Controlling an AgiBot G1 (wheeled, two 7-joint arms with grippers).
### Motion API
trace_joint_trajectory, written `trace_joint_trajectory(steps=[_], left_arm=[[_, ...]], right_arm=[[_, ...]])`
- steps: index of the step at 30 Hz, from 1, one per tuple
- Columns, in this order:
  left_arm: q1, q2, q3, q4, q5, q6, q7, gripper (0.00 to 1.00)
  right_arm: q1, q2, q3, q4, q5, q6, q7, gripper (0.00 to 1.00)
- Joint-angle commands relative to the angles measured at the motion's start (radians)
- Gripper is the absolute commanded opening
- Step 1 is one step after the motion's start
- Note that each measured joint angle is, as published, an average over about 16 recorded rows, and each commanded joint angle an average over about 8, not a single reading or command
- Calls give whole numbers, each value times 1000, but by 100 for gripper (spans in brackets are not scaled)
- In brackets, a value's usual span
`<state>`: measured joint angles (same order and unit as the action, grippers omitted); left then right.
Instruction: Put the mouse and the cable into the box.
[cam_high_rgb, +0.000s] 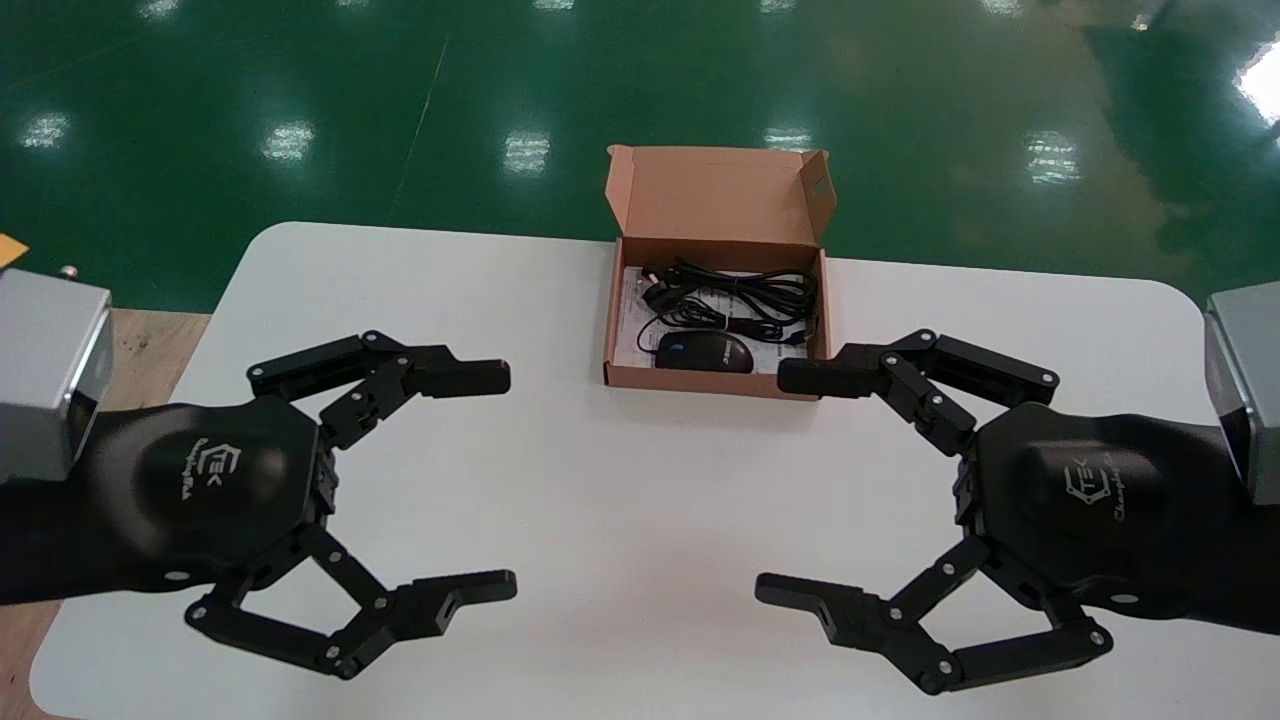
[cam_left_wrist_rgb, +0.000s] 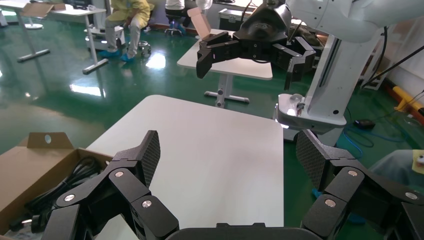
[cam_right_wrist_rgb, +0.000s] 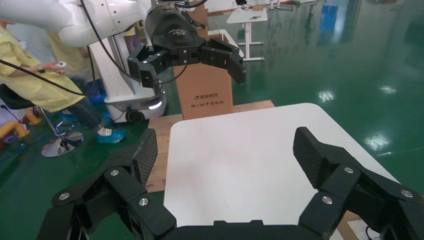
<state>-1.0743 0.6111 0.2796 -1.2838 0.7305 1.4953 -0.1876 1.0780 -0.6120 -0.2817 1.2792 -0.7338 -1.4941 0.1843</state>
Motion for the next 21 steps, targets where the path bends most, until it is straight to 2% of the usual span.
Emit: trace_joint_trajectory(steps=[1,21], left_arm=[[0,0,0,0,0,0,0,100],[0,0,0,0,0,0,0,100]], right_arm=[[0,0,0,0,0,0,0,100],[0,0,0,0,0,0,0,100]])
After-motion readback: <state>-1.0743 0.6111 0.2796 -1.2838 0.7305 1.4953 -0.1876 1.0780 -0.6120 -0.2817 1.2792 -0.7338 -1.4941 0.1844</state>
